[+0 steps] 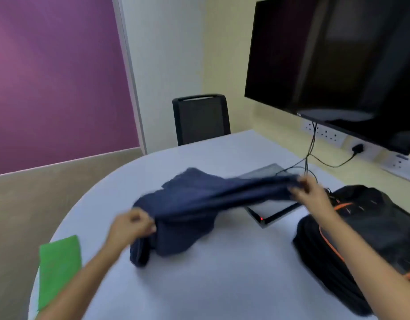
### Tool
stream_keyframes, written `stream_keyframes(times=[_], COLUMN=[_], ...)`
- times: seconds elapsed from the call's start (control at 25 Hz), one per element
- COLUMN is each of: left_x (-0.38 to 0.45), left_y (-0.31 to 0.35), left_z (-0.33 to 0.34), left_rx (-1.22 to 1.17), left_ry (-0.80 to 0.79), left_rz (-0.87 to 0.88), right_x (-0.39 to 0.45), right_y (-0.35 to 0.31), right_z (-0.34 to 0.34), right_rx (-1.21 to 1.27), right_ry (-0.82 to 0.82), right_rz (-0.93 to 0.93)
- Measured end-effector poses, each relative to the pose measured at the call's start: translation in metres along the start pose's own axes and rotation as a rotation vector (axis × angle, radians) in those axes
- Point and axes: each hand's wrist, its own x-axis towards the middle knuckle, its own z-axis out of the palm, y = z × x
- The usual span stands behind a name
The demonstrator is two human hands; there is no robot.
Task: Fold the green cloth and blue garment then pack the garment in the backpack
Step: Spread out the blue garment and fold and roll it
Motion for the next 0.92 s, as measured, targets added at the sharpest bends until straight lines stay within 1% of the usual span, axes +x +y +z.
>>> stream_keyframes(times=[0.08,0.12,0.16,0.2,0.24,0.28,0.32,0.36,0.44,0.56,0.6,0.68,0.76,0.84,0.92], left_x=[-0.058,-0.079,-0.100,-0.117,-0.131,-0.145,-0.155,-0.160,-0.167,-0.174,-0.177,-0.183,-0.187,-0.188,-0.190], left_y=[-0.075,-0.110,-0.136,-0.158,-0.179,-0.189,-0.197,-0.201,-0.197,-0.204,-0.205,-0.208,-0.210,-0.212,-0.215], left_z=[0.030,0.041,0.052,0.060,0.063,0.064,0.063,0.063,0.069,0.076,0.076,0.078,0.082,0.082,0.080], left_rx=[0.237,0.337,0.452,0.571,0.640,0.688,0.753,0.816,0.857,0.863,0.874,0.901,0.901,0.873,0.888], left_ry=[-0.146,-0.234,-0.302,-0.368,-0.426,-0.451,-0.458,-0.497,-0.508,-0.416,-0.398,-0.356,-0.319,-0.317,-0.340], left_rz=[-0.011,-0.031,-0.012,0.052,0.042,-0.009,-0.044,-0.068,-0.092,-0.060,-0.052,-0.046,-0.034,-0.055,-0.039], right_x=[-0.072,-0.107,-0.140,-0.168,-0.193,-0.211,-0.225,-0.237,-0.246,-0.246,-0.245,-0.246,-0.250,-0.245,-0.232], right_y=[0.083,0.116,0.138,0.154,0.163,0.168,0.175,0.177,0.180,0.165,0.157,0.143,0.128,0.116,0.105], right_z=[0.003,0.003,0.002,0.003,0.005,0.008,0.011,0.014,0.016,0.020,0.025,0.041,0.062,0.082,0.101], right_rx=[-0.195,-0.285,-0.369,-0.399,-0.445,-0.467,-0.542,-0.640,-0.761,-0.813,-0.865,-1.059,-1.205,-1.238,-1.175], right_ry=[-0.135,-0.192,-0.267,-0.344,-0.414,-0.445,-0.453,-0.478,-0.539,-0.536,-0.529,-0.528,-0.526,-0.507,-0.472], right_rz=[0.176,0.245,0.283,0.313,0.343,0.362,0.334,0.283,0.223,0.234,0.270,0.364,0.368,0.320,0.256])
